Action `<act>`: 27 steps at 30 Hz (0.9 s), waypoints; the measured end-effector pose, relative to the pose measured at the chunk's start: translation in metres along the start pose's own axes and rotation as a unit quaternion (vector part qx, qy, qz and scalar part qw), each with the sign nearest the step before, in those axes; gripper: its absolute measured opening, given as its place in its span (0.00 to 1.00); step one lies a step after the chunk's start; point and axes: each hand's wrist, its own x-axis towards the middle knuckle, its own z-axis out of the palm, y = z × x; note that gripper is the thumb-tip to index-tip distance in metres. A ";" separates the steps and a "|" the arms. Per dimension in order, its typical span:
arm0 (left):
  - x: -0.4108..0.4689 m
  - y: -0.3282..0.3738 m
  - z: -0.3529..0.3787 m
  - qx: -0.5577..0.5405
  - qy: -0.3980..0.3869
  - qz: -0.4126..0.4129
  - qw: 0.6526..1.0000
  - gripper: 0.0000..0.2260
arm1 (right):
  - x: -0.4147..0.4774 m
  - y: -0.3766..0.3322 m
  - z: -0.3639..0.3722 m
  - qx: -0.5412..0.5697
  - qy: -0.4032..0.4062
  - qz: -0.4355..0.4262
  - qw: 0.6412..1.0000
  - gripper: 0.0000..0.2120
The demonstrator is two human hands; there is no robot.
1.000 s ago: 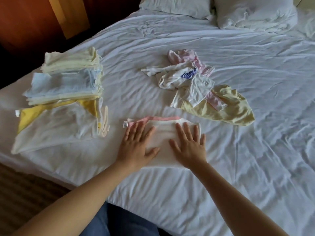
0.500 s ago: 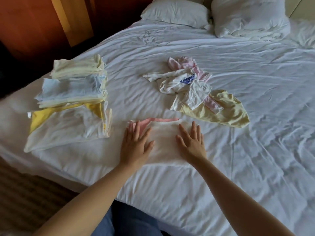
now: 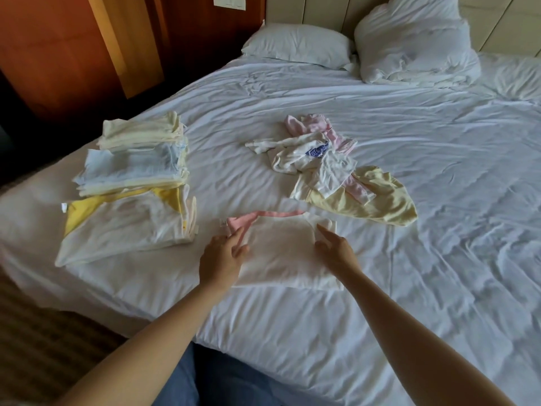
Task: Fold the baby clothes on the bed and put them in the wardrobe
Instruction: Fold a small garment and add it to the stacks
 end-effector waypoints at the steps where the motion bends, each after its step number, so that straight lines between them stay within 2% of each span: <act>1: 0.002 0.000 0.000 -0.029 -0.012 -0.001 1.000 0.20 | -0.001 -0.002 -0.002 0.030 -0.008 0.001 1.000 0.22; 5: 0.010 0.002 0.000 -0.096 -0.066 -0.016 0.993 0.19 | -0.007 -0.008 -0.005 0.112 -0.033 0.025 0.993 0.22; 7: 0.012 0.004 -0.002 -0.135 -0.091 -0.017 0.987 0.20 | -0.010 -0.011 -0.007 0.118 -0.020 0.019 0.993 0.23; 9: 0.010 0.007 -0.007 -0.163 -0.085 0.006 0.983 0.21 | -0.012 -0.015 -0.008 0.120 -0.003 0.004 0.993 0.24; 12: 0.005 0.008 -0.021 -0.189 -0.050 0.034 0.980 0.24 | -0.015 -0.027 -0.013 0.120 0.010 -0.039 0.992 0.24; 19: -0.004 -0.021 -0.100 -0.174 0.102 0.074 0.977 0.24 | -0.021 -0.095 0.009 0.196 0.011 -0.124 0.973 0.24; 22: -0.001 -0.050 -0.142 -0.169 0.132 0.067 0.975 0.24 | -0.023 -0.140 0.033 0.224 -0.009 -0.157 0.962 0.24; 27: 0.007 -0.106 -0.203 -0.124 0.183 0.042 0.974 0.23 | -0.021 -0.217 0.082 0.209 -0.034 -0.205 0.956 0.25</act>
